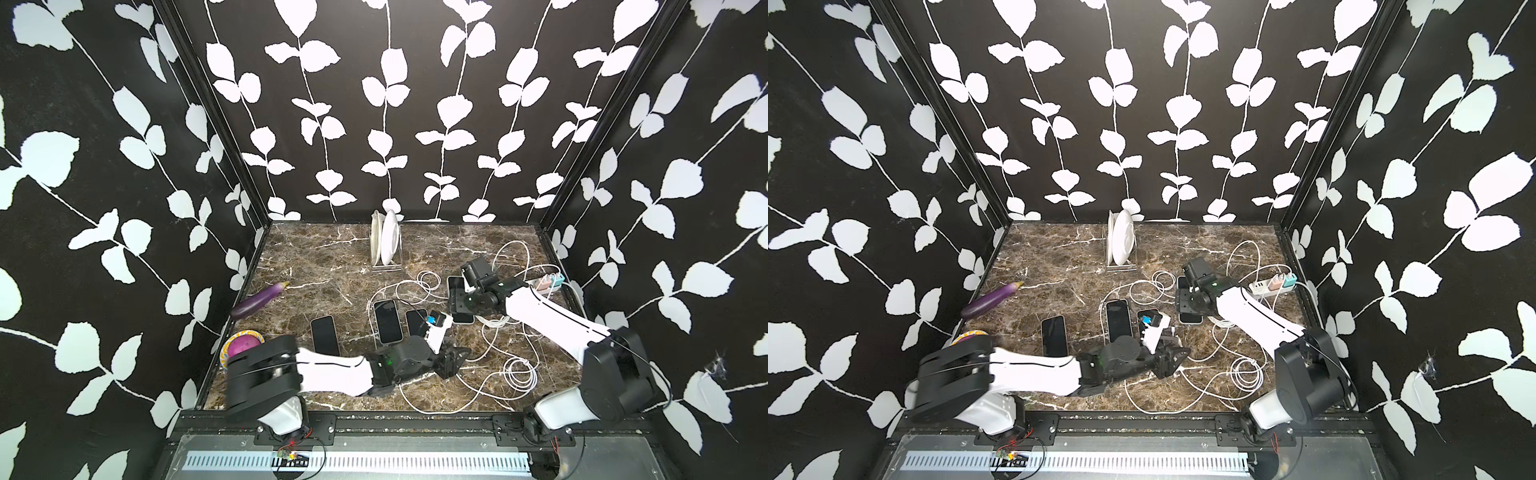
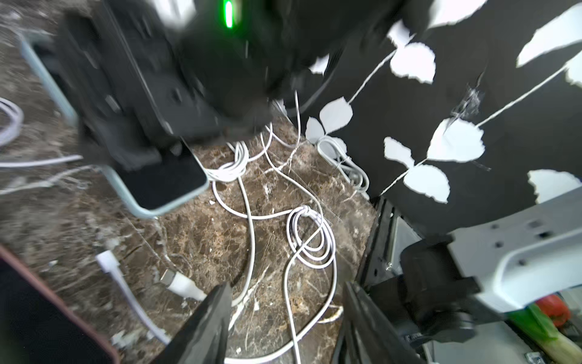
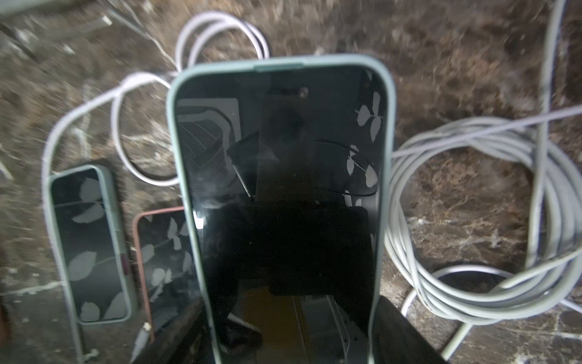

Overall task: Unplug the charging cable from the phone
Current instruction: Place the phone at the center of the board.

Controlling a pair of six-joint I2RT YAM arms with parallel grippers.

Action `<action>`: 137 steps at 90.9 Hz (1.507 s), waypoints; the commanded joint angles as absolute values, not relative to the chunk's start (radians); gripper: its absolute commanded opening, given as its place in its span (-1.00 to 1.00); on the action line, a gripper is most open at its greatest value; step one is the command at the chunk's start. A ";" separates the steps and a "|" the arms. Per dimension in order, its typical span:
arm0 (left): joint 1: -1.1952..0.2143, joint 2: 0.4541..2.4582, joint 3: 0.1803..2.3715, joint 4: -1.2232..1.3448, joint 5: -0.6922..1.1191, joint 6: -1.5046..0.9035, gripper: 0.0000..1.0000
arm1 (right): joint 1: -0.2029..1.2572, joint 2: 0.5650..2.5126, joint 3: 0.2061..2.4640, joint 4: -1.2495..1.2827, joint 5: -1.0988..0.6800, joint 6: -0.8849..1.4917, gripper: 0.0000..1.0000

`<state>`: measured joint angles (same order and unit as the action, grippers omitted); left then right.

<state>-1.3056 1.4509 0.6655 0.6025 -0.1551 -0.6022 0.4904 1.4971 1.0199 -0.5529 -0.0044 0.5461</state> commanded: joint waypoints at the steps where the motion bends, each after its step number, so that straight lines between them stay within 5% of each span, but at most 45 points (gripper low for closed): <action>1: -1.308 1.353 0.713 0.230 -0.298 -0.566 0.19 | 0.496 1.482 0.996 -0.545 0.007 0.534 -1.00; 34: -1.228 1.143 0.809 -0.186 -0.516 -0.674 0.34 | 0.517 1.512 0.878 -0.483 -0.045 0.554 -1.00; 114: -1.182 1.184 0.839 -0.274 -0.466 -0.701 0.38 | 0.535 1.625 0.921 -0.581 -0.022 0.520 -1.00; 137: -1.172 1.202 0.852 -0.287 -0.437 -0.693 0.38 | 0.539 1.644 0.935 -0.604 -0.008 0.509 -0.05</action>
<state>-1.1809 1.1927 0.8188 -0.2558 -0.4595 -0.6930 0.5308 1.6245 0.9138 -0.5812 -0.0334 0.5228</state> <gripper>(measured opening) 0.692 0.746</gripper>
